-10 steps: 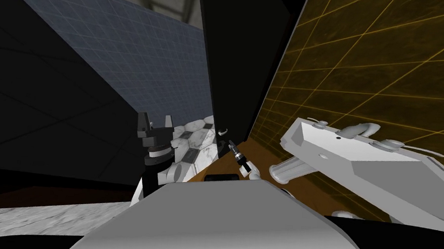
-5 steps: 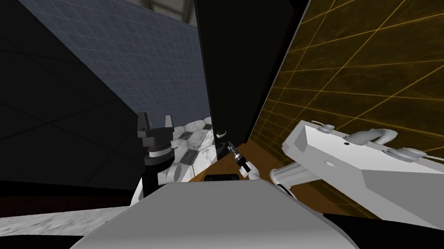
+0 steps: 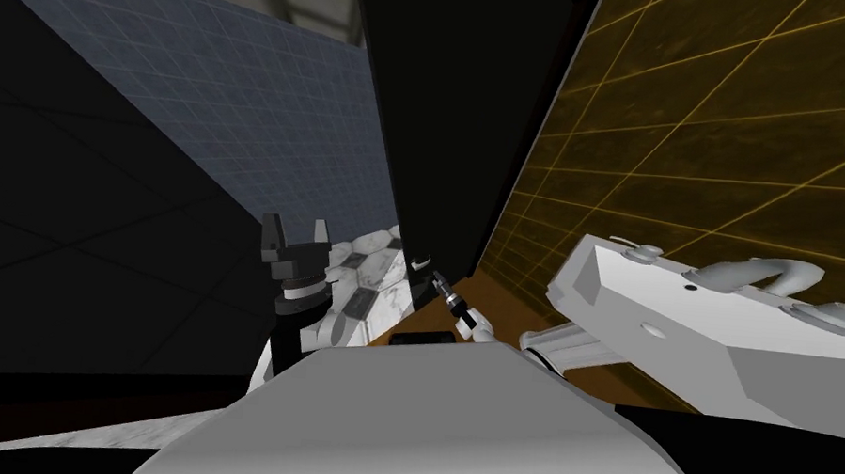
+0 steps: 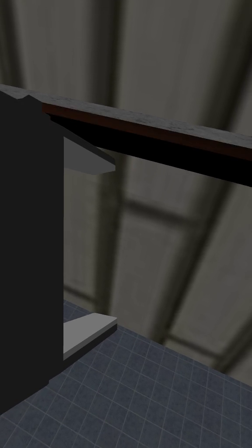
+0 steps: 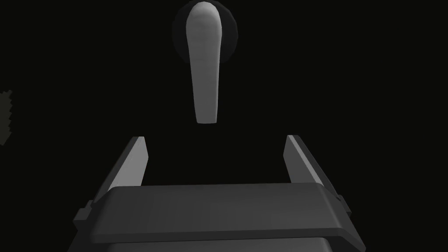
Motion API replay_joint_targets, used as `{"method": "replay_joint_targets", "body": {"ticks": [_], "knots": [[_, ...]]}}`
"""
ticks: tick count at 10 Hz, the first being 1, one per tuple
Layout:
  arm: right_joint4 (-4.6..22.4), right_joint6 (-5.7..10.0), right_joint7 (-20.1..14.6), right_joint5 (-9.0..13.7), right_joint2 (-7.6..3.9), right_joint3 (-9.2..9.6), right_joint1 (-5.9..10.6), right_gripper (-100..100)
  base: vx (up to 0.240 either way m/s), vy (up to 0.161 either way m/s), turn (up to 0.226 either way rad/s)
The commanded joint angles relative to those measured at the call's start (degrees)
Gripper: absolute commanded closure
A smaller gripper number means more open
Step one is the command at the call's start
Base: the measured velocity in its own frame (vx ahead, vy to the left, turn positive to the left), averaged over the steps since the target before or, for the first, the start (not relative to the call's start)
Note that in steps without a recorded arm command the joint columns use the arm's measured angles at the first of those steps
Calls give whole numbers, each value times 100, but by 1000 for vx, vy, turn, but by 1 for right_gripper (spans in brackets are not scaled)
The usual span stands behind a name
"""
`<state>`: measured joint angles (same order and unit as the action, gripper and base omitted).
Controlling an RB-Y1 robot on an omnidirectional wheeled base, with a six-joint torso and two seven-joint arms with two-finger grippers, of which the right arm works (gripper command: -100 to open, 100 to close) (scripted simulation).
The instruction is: Push the door open
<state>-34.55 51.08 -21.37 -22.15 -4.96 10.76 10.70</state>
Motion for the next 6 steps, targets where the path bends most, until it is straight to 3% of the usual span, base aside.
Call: {"method": "replay_joint_targets", "body": {"ticks": [1, 6], "knots": [[20, -11, 48, 24, 23, -18, 7, -100, 177, 99, 42], [70, -43, 167, 88, 137, -68, 16, -100, 171, 90, 32]]}}
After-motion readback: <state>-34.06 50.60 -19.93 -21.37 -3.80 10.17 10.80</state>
